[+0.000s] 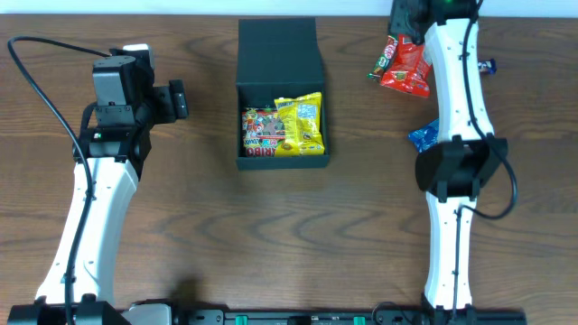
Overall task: Pack container
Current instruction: 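Grasp the red snack bag with the right gripper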
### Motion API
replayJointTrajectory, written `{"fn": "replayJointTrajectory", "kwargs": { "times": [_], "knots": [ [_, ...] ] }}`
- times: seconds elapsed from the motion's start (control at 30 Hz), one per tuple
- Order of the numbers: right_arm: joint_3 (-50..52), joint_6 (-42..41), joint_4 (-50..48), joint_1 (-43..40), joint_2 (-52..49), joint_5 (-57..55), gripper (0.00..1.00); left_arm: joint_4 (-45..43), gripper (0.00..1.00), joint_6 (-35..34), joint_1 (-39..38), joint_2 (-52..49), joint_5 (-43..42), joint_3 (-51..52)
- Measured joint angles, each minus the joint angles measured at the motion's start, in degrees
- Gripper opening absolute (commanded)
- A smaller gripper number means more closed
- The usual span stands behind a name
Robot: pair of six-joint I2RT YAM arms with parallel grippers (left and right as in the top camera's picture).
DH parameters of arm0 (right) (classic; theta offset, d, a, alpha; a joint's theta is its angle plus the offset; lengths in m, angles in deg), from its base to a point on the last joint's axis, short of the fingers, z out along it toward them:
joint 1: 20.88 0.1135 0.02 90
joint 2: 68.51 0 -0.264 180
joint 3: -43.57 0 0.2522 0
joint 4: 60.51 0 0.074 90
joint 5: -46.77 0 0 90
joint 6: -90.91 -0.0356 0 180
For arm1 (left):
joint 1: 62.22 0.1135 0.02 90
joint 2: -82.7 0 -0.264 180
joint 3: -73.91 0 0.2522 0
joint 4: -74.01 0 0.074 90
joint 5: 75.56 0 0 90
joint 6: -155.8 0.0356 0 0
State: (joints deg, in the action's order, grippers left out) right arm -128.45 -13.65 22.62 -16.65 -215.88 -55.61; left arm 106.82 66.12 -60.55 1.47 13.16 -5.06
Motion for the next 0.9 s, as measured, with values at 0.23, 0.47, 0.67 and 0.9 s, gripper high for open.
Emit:
{"fn": "replayJointTrajectory", "kwargs": {
  "times": [0.23,0.47,0.67,0.9],
  "knots": [
    [1.77,-2.69,0.28,-4.94,-8.09,4.02,0.67,-0.02,0.96,0.13,0.0,0.0,0.0,0.0],
    [1.77,-4.26,-0.11,-5.92,-9.05,7.78,0.63,-0.48,0.95,0.13,0.0,0.0,0.0,0.0],
    [1.75,-4.61,-1.03,-5.92,-10.21,10.19,0.6,-0.74,0.95,0.13,0.0,0.0,0.0,0.0],
    [1.75,-5.62,-1.05,-5.92,-11.3,11.19,0.36,-0.85,0.95,0.13,0.0,0.0,0.0,0.0]
  ]
}}
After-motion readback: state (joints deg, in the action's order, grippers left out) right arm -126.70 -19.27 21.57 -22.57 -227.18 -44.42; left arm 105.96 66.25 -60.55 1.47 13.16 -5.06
